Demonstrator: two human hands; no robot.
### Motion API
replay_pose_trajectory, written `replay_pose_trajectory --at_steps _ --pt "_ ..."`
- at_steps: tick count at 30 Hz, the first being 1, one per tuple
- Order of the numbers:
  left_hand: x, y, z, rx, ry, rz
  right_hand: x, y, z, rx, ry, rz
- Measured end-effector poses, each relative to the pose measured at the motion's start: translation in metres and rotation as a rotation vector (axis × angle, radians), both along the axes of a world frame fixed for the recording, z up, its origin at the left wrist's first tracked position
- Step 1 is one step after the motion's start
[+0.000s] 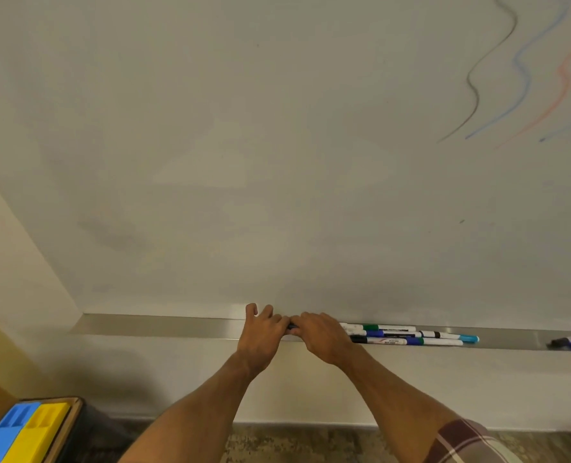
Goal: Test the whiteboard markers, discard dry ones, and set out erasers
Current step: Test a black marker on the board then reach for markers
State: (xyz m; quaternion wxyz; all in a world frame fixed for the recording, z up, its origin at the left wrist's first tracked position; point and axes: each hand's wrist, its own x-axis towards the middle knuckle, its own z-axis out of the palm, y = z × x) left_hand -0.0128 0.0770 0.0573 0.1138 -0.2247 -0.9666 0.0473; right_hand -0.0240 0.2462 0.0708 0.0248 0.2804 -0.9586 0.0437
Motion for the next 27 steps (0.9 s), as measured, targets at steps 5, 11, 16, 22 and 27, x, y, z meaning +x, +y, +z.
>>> replay_pose_trajectory --at_steps 5,11,16,22,27 --pt "0.0 0.004 0.007 0.04 0.078 -0.063 0.011 0.019 0.007 -0.013 0.041 -0.099" --pt "0.0 0.019 0.018 0.175 0.216 -0.049 0.024 0.031 0.021 -0.365 -0.017 -0.254" --pt "-0.016 0.032 0.045 0.214 0.299 -0.057 0.017 0.052 0.053 -0.416 0.119 -0.289" --pt "-0.051 0.059 0.126 0.254 0.573 -0.149 -0.006 0.076 0.126 -0.602 0.44 -0.218" --pt "-0.076 0.074 0.21 0.291 0.755 -0.158 -0.014 0.09 0.207 -0.721 0.584 -0.241"
